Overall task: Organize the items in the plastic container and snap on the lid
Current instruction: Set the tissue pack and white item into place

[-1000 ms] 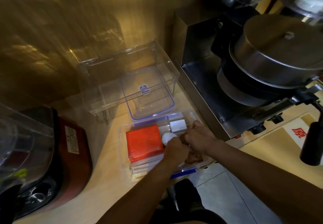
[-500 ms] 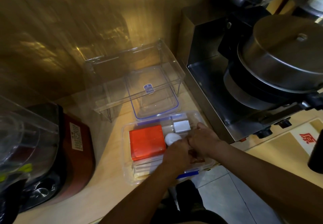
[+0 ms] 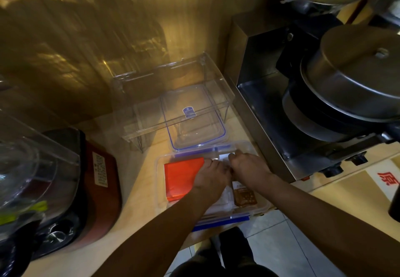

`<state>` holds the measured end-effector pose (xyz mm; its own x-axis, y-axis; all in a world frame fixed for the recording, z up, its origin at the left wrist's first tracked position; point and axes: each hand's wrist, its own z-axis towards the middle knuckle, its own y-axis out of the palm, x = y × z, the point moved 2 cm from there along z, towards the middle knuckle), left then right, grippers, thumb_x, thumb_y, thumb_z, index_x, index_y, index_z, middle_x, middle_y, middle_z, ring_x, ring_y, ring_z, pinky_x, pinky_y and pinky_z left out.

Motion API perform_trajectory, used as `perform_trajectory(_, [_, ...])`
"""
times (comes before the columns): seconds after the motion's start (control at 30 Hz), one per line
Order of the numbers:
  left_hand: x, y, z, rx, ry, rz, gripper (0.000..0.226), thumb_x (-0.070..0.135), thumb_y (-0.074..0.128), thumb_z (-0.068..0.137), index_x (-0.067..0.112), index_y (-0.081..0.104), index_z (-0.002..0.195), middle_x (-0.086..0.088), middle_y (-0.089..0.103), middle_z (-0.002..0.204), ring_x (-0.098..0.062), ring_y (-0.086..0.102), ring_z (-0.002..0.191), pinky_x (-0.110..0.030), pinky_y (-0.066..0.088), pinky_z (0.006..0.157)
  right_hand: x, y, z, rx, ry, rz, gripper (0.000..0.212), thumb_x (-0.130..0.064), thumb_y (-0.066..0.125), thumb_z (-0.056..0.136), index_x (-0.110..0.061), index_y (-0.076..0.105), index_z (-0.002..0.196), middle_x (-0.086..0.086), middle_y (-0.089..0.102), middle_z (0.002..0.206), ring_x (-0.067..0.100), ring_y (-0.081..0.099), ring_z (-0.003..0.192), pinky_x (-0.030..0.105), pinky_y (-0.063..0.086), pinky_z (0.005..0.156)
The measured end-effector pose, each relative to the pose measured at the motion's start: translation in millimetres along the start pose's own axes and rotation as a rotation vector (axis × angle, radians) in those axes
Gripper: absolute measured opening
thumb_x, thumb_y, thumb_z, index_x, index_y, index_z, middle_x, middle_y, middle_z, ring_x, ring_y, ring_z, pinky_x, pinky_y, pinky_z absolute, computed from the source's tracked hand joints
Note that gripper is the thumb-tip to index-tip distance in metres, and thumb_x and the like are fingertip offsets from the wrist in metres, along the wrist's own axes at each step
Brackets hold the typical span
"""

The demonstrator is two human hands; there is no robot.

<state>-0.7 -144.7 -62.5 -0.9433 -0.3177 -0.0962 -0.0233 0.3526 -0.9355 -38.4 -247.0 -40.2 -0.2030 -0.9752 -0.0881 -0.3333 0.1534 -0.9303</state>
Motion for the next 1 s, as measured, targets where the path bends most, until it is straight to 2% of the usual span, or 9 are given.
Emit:
perform_trajectory(0.1, [-4.1,-6.3,-0.4,0.015,0.024,-0.024,0.042,0.011,0.048,0.088,0.005,0.04,0.128,-0.02,0.046,0.131,-0.035,0.041,0.121,-0.045,0.026,0.105,-0.2,0.2,1.9,-0.007,0.032,0.02,0.032,-0.02,0.054,0.09,-0.008,0.052,0.119,0.013,0.056,0.122,0.026,0.061,0.105,0.033,0.049,0.082])
perform_trajectory(0.2, [-12.6,-18.7,-13.2,0.133,-0.041,-0.233,0.051,0.018,0.051,0.085,0.01,0.038,0.134,-0.016,0.046,0.133,-0.031,0.041,0.123,-0.039,0.027,0.102,-0.4,1.2,3.7,-0.021,0.038,0.039,0.04,-0.021,0.057,0.089,-0.007,0.047,0.125,0.013,0.053,0.125,0.027,0.058,0.11,0.036,0.049,0.085])
perform_trajectory(0.3, [-26.1,-31.6,-37.0,0.328,-0.143,-0.448,0.053,0.023,0.062,0.076,0.015,0.049,0.126,-0.01,0.056,0.12,-0.029,0.052,0.109,-0.036,0.036,0.088,-1.0,4.0,5.3,-0.03,0.027,0.068,0.047,-0.025,0.055,0.09,-0.007,0.041,0.132,0.015,0.049,0.13,0.028,0.053,0.114,0.039,0.048,0.088])
perform_trajectory(0.37, [-37.8,-35.0,-48.1,0.372,-0.23,-0.501,0.051,0.024,0.065,0.073,0.018,0.051,0.122,-0.008,0.057,0.116,-0.028,0.053,0.104,-0.035,0.038,0.082,-3.2,8.5,7.4,-0.017,0.018,0.024,0.044,-0.026,0.047,0.095,-0.008,0.038,0.134,0.016,0.047,0.133,0.029,0.053,0.114,0.04,0.049,0.088])
perform_trajectory(0.5, [-55.5,-29.1,-54.8,0.354,-0.393,-0.576,0.051,0.026,0.063,0.078,0.019,0.047,0.126,-0.007,0.055,0.122,-0.027,0.052,0.11,-0.035,0.043,0.087,-11.2,18.3,15.7,-0.045,0.066,0.038,0.039,-0.021,0.04,0.097,-0.009,0.038,0.134,0.018,0.041,0.138,0.033,0.054,0.115,0.044,0.05,0.091])
perform_trajectory(0.77, [-62.9,-16.6,-63.0,0.378,-0.478,-0.678,0.055,0.024,0.07,0.074,0.018,0.05,0.125,-0.008,0.057,0.12,-0.027,0.052,0.109,-0.035,0.043,0.085,-13.6,28.8,15.8,-0.016,0.008,0.145,0.058,-0.017,0.062,0.085,-0.009,0.035,0.136,0.015,0.035,0.142,0.028,0.059,0.107,0.037,0.051,0.087])
perform_trajectory(0.9, [-61.9,-13.8,-63.7,0.373,-0.471,-0.719,0.056,0.023,0.07,0.075,0.019,0.049,0.126,-0.008,0.055,0.122,-0.026,0.051,0.111,-0.034,0.043,0.087,-19.7,30.5,12.8,0.027,-0.014,0.233,0.047,-0.016,0.059,0.086,-0.009,0.043,0.13,0.012,0.034,0.143,0.025,0.061,0.1,0.034,0.051,0.084])
perform_trajectory(1.0, [-59.2,-11.4,-62.9,0.351,-0.449,-0.73,0.057,0.022,0.068,0.077,0.019,0.046,0.13,-0.007,0.054,0.125,-0.025,0.047,0.116,-0.034,0.041,0.093,-22.9,27.9,10.7,0.041,-0.044,0.279,0.038,-0.017,0.055,0.088,-0.009,0.047,0.124,0.011,0.038,0.139,0.024,0.061,0.097,0.038,0.053,0.082])
